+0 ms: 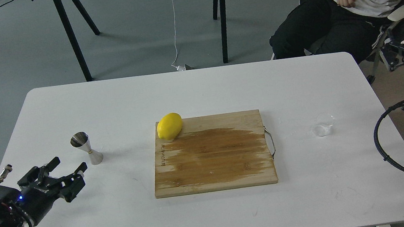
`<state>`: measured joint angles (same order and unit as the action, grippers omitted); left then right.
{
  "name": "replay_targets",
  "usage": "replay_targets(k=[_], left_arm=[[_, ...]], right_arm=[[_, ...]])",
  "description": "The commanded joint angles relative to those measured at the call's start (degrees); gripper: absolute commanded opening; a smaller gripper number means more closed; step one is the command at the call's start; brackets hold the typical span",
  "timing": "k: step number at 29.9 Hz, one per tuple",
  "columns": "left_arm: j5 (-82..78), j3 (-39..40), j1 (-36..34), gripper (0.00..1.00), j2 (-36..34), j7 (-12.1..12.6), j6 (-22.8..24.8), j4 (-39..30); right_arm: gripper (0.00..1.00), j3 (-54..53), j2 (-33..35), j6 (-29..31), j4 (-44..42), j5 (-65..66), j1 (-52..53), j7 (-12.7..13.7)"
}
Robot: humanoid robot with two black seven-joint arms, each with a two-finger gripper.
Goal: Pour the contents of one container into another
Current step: 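Close the left gripper around the metal jigger, then lift the jigger with the left gripper and carry it over the board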
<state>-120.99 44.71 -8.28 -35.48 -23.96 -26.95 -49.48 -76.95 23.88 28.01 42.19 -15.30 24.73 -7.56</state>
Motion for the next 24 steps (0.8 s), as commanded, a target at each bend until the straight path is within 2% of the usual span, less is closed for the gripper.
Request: replay_targets(k=[1, 6, 14, 18, 20, 24], left_arm=[[-1.0, -0.6, -3.3, 0.88, 3.1, 0.1, 0.0, 3.9], [-0.5, -4.0, -8.3, 0.85, 7.9, -0.1, -0.6, 13.0], [-0.2, -3.7, -10.3, 0.77, 12.1, 0.2, -1.0, 17.3], [-0.1, -3.9, -12.0, 0.69, 13.3, 0.0, -1.0, 19.6], [-0.2, -4.1, -12.2, 0.56, 13.3, -0.1, -1.0, 19.8], [-0.2, -4.2, -12.9, 0.48, 13.2, -0.1, -1.0, 19.9]], right_arm=[[1.00, 0.1, 0.1, 0.0, -0.1, 0.0, 0.4, 0.0], [1.00, 0.1, 0.0, 0.0, 0.0, 0.0, 0.4, 0.0], [1.00, 0.2, 0.0, 0.0, 0.2, 0.1, 1.1, 0.0], [1.00, 0.2, 0.1, 0.0, 0.5, 0.0, 0.9, 0.0], [1.00, 0.1, 0.6, 0.0, 0.5, 0.1, 0.9, 0.0], [1.00, 0.0, 1.5, 0.0, 0.4, 0.0, 0.9, 0.0]])
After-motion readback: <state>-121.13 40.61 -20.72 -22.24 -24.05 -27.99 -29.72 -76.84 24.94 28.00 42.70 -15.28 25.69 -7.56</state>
